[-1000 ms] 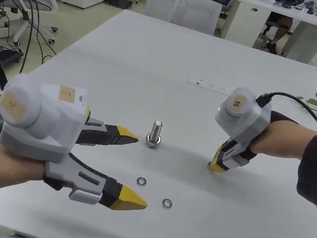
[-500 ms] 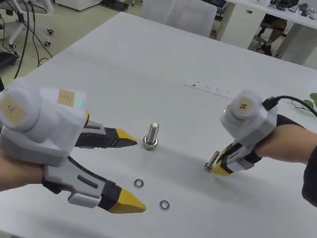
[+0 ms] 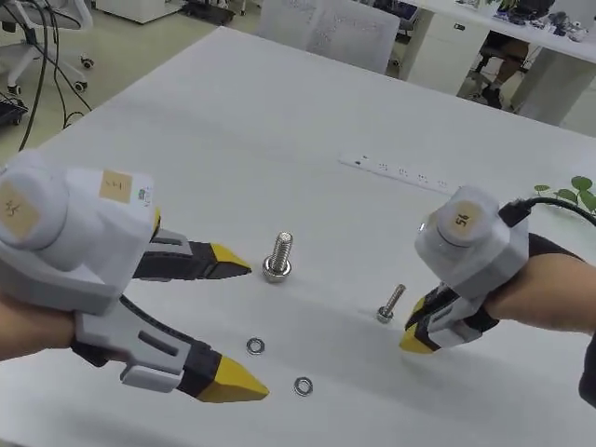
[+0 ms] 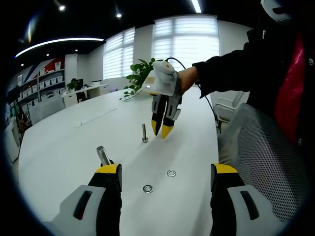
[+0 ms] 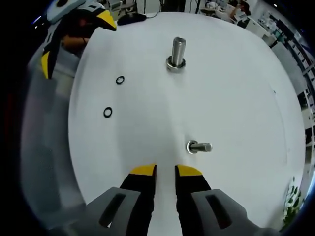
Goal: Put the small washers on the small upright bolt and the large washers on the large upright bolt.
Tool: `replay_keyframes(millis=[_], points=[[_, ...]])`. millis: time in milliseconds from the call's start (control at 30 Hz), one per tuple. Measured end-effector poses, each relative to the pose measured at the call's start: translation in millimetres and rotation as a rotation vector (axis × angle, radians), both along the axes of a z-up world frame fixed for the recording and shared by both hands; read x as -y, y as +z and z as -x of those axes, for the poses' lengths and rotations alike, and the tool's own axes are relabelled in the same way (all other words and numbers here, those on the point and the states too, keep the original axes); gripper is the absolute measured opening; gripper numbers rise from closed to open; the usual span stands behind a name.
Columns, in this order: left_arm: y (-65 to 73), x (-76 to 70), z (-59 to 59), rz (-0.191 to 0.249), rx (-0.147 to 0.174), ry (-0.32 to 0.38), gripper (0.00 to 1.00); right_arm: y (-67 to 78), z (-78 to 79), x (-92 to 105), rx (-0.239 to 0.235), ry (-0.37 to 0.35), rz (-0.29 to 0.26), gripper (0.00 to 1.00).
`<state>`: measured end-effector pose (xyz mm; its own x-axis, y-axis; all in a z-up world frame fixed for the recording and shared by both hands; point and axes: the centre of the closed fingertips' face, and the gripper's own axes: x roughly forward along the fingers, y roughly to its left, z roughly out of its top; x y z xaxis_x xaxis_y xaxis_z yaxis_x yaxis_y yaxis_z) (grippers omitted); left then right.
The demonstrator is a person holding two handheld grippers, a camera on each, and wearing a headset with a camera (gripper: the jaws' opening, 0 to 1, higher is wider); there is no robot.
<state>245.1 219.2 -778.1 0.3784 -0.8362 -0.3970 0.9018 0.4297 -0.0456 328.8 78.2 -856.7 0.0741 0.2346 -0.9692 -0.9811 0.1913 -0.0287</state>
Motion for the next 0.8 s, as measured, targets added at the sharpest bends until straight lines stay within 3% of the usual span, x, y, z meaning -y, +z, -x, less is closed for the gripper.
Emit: replay_keyframes(millis=[367, 800], points=[[0.7, -0.7, 3.1, 0.004, 0.004, 0.005, 0.73, 4.0, 39.9, -37.2, -0.019, 0.11, -0.03, 0.17], [0.7, -2.1, 7.9, 0.002, 0.005, 0.012, 0.73, -1.7, 68.8, -71.4, -0.045, 0.218, -0.044, 0.18]])
